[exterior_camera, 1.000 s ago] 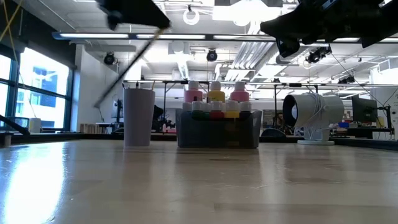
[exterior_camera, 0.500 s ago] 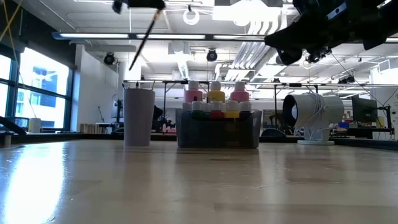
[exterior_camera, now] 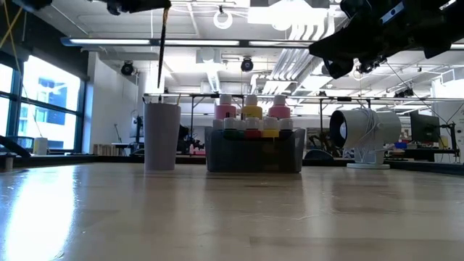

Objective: Pick & Place Paint Supplies
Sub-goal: Put the gold paint brush into the purple cup

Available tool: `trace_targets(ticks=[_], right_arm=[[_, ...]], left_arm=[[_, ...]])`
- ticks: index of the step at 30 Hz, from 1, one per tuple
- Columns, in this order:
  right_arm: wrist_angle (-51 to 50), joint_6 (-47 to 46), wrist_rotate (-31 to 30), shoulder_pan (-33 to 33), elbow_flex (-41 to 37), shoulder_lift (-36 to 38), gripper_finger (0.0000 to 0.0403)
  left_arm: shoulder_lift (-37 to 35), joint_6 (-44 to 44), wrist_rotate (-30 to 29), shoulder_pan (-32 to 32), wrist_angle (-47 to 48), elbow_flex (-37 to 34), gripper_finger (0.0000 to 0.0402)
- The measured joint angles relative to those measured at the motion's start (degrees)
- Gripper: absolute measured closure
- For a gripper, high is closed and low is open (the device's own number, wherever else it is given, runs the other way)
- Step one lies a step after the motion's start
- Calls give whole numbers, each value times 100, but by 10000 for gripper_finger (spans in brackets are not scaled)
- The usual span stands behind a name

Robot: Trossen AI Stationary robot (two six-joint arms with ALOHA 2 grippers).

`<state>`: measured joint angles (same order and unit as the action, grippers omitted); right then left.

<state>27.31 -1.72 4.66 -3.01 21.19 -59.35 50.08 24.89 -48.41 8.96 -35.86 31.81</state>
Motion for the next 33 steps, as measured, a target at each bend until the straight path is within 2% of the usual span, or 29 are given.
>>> trace_targets(ticks=[4, 8, 12, 19, 22, 29, 33], right_arm=[[32, -2, -2, 0, 0, 1, 399], [72, -2, -21, 0, 0, 0, 399], [126, -2, -21, 0, 0, 2, 399], [166, 0, -21, 0, 0, 1, 399], [166, 20, -21, 0, 0, 1, 399], [161, 39, -21, 0, 0, 0, 399], [160, 46, -21, 0, 0, 2, 399]], left_arm=[[-1, 816, 202, -1, -1605, -699, 401], [-6, 1086, 244, -2, -2280, -1059, 401], [-25, 921, 345, -303, -2212, -1157, 401], [-25, -119, 1343, -1291, -1548, -1193, 401], [3, -494, 1514, -1571, -1230, -1193, 401], [253, -878, 1605, -1684, -668, -1192, 401], [497, -981, 1605, -1686, -696, -1193, 401]])
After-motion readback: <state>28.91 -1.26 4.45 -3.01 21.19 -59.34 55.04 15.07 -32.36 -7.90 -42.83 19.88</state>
